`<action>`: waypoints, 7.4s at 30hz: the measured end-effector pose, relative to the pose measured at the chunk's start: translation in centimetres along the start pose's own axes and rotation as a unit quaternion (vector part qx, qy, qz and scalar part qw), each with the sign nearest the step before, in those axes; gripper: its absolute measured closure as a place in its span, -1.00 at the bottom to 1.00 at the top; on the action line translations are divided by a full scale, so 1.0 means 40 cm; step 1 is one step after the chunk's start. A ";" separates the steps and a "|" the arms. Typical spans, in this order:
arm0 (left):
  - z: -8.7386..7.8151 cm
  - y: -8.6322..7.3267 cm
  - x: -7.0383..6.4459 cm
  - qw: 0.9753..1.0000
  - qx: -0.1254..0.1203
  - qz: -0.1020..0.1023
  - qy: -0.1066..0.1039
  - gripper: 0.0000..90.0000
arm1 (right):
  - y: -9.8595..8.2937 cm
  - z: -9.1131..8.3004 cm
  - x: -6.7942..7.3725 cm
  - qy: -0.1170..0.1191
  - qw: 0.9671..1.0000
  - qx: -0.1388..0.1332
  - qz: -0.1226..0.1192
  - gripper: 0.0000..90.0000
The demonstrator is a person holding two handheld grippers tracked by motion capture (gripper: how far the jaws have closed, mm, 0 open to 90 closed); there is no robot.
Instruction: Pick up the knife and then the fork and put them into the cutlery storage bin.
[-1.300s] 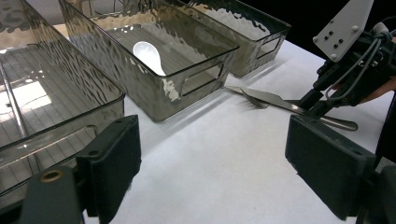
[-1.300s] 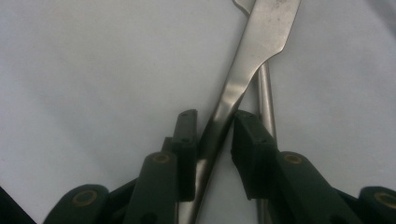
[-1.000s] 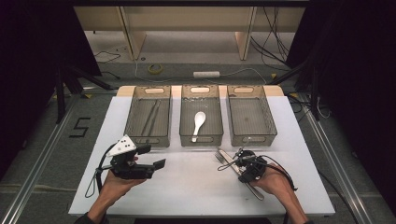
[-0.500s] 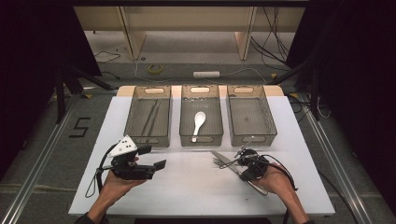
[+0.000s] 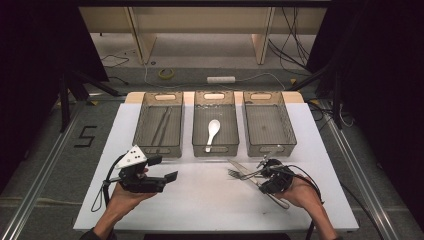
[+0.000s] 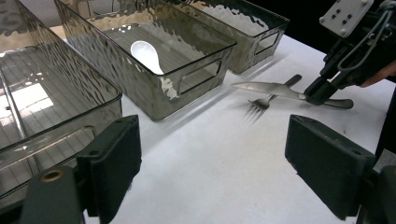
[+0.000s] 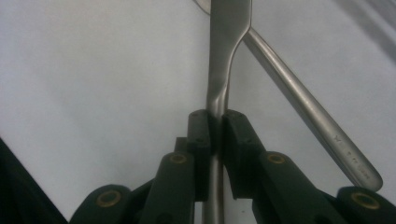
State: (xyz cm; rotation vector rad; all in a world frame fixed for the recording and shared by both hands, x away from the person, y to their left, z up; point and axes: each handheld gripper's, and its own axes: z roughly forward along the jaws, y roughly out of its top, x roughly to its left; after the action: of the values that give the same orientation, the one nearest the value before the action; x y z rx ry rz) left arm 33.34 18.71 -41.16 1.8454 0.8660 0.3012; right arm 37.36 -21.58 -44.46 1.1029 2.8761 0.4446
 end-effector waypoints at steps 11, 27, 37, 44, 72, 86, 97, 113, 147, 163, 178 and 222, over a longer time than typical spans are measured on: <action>-0.001 0.000 0.001 1.000 -0.006 -0.005 0.000 -0.59 | -0.023 -0.068 -0.032 0.037 0.997 -0.073 0.015 0.82; -0.007 0.002 0.010 1.000 -0.022 -0.014 0.002 -0.59 | -0.009 -0.151 -0.137 0.041 0.981 -0.175 0.067 0.82; -0.007 0.003 0.010 0.999 -0.028 -0.020 -0.001 -0.59 | 0.061 -0.176 -0.183 0.039 0.975 -0.203 0.077 0.82; -0.010 0.003 0.011 0.999 -0.031 -0.020 0.000 -0.59 | 0.108 -0.194 -0.205 0.029 0.973 -0.214 0.084 0.82; -0.009 0.005 0.012 0.999 -0.035 -0.021 0.000 -0.59 | 0.231 -0.225 -0.303 -0.019 0.963 -0.235 0.130 0.82; -0.010 0.005 0.011 0.999 -0.036 -0.021 0.000 -0.59 | 0.256 -0.158 -0.345 -0.030 0.957 -0.232 0.171 0.82; -0.009 0.005 0.010 0.999 -0.035 -0.020 0.000 -0.59 | 0.243 -0.092 -0.345 -0.018 0.957 -0.219 0.191 0.82; -0.008 0.005 0.009 0.999 -0.032 -0.018 -0.001 -0.59 | 0.230 -0.050 -0.346 -0.024 0.956 -0.201 0.211 0.82; -0.005 0.004 0.007 0.999 -0.029 -0.014 -0.001 -0.59 | 0.189 -0.118 -0.300 -0.013 0.964 -0.223 0.146 -0.14; -0.003 0.004 0.007 0.999 -0.030 -0.017 0.001 -0.59 | 0.125 -0.174 -0.147 -0.028 0.967 -0.249 0.048 -0.48; -0.004 0.005 0.005 1.000 -0.028 -0.013 -0.002 -0.60 | 0.100 -0.139 -0.090 -0.032 0.981 -0.190 -0.001 -0.45; -0.014 0.001 0.003 0.999 -0.034 -0.012 0.000 -0.60 | 0.109 0.013 -0.062 -0.033 0.997 -0.009 -0.073 0.10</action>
State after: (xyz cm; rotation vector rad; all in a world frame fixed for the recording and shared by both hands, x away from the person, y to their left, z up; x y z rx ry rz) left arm 33.12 19.16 -40.90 1.7713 0.8669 0.3108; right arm 42.12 -20.02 -43.96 0.8787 2.8634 0.4184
